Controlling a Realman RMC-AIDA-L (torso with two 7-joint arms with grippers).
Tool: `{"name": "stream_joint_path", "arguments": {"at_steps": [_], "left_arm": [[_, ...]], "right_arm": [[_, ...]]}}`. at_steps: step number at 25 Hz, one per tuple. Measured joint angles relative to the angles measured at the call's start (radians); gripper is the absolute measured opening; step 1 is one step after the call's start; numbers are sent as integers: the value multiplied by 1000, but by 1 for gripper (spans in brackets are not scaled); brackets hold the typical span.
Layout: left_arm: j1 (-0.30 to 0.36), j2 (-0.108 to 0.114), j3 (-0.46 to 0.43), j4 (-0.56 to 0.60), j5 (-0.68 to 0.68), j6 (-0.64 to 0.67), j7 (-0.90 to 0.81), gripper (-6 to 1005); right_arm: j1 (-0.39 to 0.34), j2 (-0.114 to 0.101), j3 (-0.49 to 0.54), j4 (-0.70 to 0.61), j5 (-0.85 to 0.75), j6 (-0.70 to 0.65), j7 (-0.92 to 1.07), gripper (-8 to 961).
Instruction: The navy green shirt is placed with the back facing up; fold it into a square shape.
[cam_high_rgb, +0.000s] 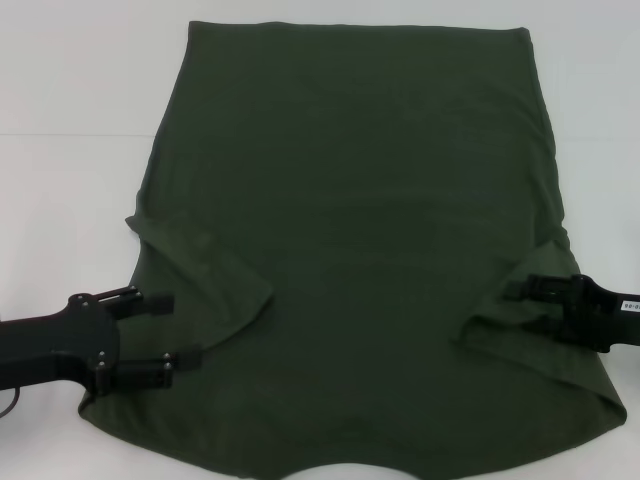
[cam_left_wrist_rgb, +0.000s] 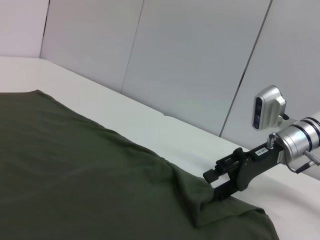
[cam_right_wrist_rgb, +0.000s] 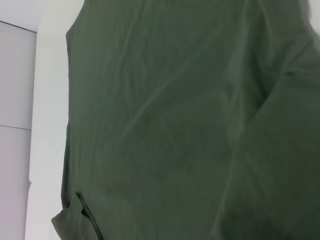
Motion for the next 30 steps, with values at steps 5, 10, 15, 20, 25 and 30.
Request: {"name": "stream_joint_path", "arguments": {"at_steps": [5,10,15,20,25,30], "left_arm": [[0,0,0,0,0,0,0,904],[-2,0,0,0,0,0,-1,904],[-3,0,0,1,0,0,-10,904],[-3,3,0,2,0,2,-14,904],[-3,3,0,3,1,4,-14,904],[0,5,0,3,1,4,-14,905]], "right_arm": [[11,0,0,0,1,11,-3,700],[23,1,5,-1,6,24,-7,700],[30,3,0,1,6,43,-2,701],[37,4,3,6,6,56,0,701],[66,17,5,-2,7,54,-10,694],[128,38,3,-16,9,22,-66,691]]}}
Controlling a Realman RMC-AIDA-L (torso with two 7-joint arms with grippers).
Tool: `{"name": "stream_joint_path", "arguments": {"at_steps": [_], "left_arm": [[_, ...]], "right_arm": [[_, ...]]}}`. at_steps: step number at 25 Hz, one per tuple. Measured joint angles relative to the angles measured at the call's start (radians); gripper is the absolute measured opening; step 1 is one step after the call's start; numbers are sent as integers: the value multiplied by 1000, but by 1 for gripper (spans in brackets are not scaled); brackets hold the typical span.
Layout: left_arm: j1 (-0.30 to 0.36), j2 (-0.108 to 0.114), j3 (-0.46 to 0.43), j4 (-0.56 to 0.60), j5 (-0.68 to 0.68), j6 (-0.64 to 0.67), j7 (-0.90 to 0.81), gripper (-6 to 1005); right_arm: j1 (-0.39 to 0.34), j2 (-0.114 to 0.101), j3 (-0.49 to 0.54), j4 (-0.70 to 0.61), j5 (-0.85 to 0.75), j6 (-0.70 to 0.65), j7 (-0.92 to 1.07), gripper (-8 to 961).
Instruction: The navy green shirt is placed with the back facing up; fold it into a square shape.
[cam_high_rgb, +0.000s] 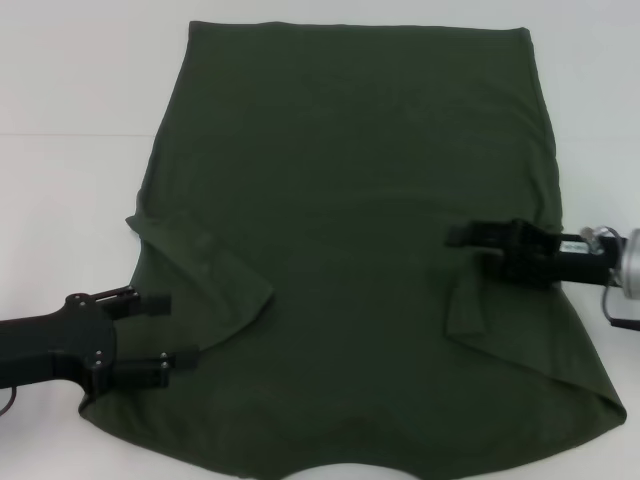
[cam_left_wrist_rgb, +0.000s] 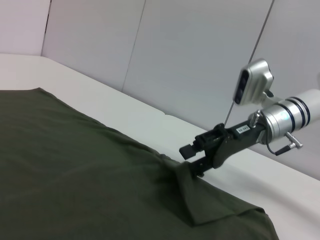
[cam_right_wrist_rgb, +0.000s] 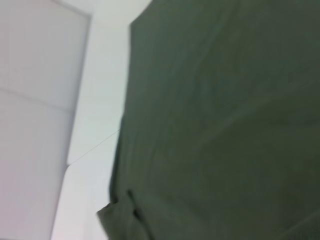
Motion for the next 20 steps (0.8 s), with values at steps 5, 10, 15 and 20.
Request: {"name": "stream_joint_path", "arguments": {"at_steps": [5,10,15,20], "left_arm": [[6,0,0,0,0,0,0,904],[7,-1,0,1,1,0,-5,904],[6,-2,0,3,5,0,-10,905],[4,-3,0,3,6,0,-11,905]], "right_arm": [[30,16,-3,-11,0,-20,-22,692],[35,18,-5,-13,0,-26,-31,693],[32,18,-18,-12,-4,-29,-33,692],[26,17,-31,-12,-4,-28,-23,691]]}}
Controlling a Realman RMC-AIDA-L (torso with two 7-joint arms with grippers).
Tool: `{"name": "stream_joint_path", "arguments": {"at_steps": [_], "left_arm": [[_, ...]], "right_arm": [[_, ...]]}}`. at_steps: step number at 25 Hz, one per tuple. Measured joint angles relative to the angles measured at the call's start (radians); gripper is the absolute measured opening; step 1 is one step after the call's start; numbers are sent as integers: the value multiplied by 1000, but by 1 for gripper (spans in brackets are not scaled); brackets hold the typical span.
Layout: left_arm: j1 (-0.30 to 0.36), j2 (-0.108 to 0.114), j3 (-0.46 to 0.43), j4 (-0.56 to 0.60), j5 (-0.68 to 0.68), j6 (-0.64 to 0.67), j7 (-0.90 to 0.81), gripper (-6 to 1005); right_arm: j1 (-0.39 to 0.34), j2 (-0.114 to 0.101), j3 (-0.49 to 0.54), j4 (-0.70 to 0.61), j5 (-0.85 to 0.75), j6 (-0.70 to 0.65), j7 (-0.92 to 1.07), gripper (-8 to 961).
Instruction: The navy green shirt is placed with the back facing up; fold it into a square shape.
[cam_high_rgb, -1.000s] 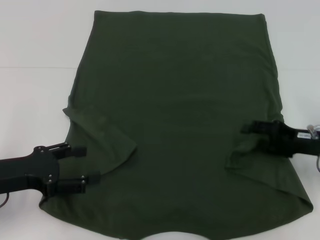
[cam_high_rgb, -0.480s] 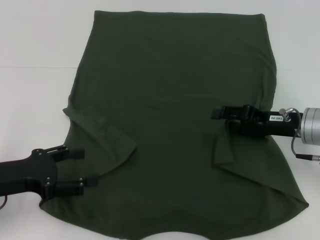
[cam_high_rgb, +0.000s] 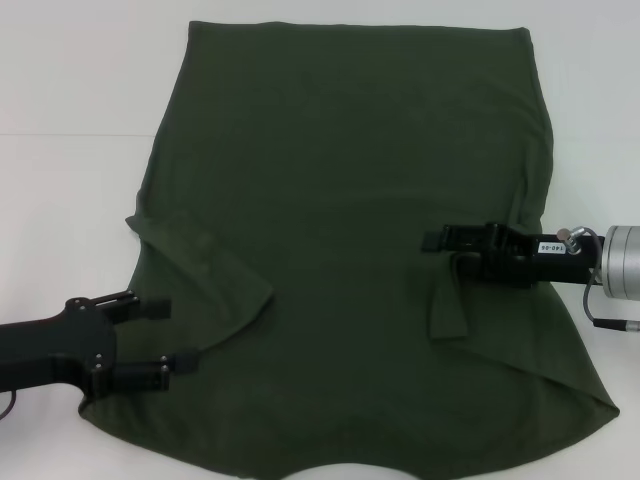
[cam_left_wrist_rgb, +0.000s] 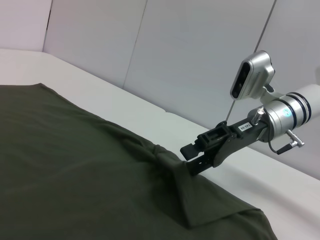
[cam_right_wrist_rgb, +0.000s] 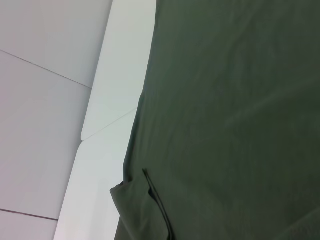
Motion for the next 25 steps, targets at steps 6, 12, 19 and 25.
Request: {"name": "stream_joint_path", "arguments": {"at_steps": [6,12,19,25], "left_arm": [[0,-1,0,0,0,0,-2,905],[4,-2,0,0,0,3,-4,905],[8,-2,1,-2,1,7,-5,904],[10,-2,6,0,2,13,-5,904]], "right_arm": [[-5,-10,1,6,-3,0,48,693],[-26,-13,38,9,34,-47,114,691],[-56,-16,50,14,127,-79,124,691],[-59,-15,41,25,112,-64,127,691]]}}
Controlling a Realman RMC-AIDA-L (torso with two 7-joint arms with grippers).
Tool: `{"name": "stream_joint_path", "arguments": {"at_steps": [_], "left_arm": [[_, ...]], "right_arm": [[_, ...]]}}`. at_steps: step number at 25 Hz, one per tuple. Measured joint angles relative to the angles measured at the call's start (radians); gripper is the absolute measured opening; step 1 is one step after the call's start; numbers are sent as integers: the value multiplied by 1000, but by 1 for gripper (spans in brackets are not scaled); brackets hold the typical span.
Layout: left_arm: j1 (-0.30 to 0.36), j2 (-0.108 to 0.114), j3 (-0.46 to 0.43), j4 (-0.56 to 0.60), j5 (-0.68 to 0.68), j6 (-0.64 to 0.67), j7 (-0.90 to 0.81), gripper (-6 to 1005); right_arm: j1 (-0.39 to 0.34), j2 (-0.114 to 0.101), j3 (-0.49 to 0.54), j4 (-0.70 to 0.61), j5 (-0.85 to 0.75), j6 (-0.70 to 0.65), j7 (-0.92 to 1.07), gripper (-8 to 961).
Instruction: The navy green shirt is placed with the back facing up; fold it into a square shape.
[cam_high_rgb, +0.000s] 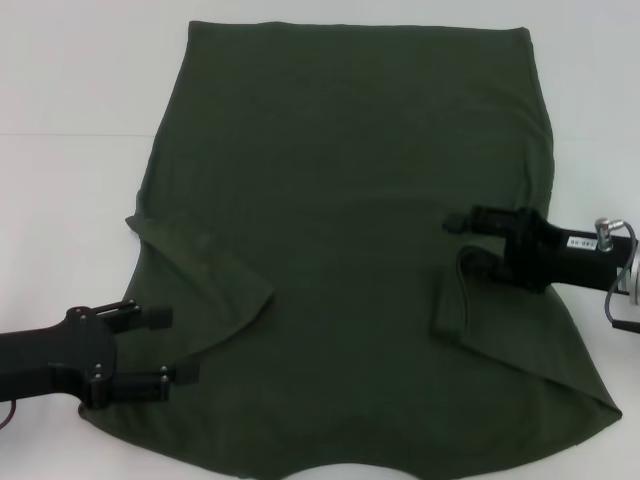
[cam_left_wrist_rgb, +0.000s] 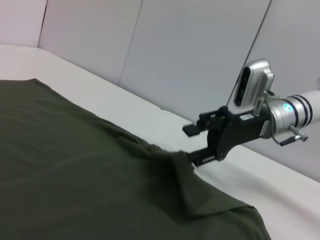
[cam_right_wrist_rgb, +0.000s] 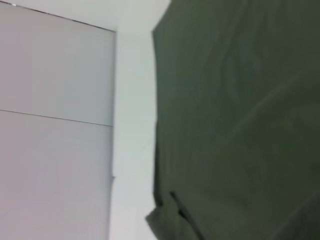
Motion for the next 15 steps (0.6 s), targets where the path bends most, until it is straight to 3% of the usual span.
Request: {"name": "stream_joint_path", "arguments": {"at_steps": [15], "left_arm": [[4,0,-4,-1,0,13,0,904]], "right_arm": [[10,0,-3,-11,-68,-7,8,692]]}}
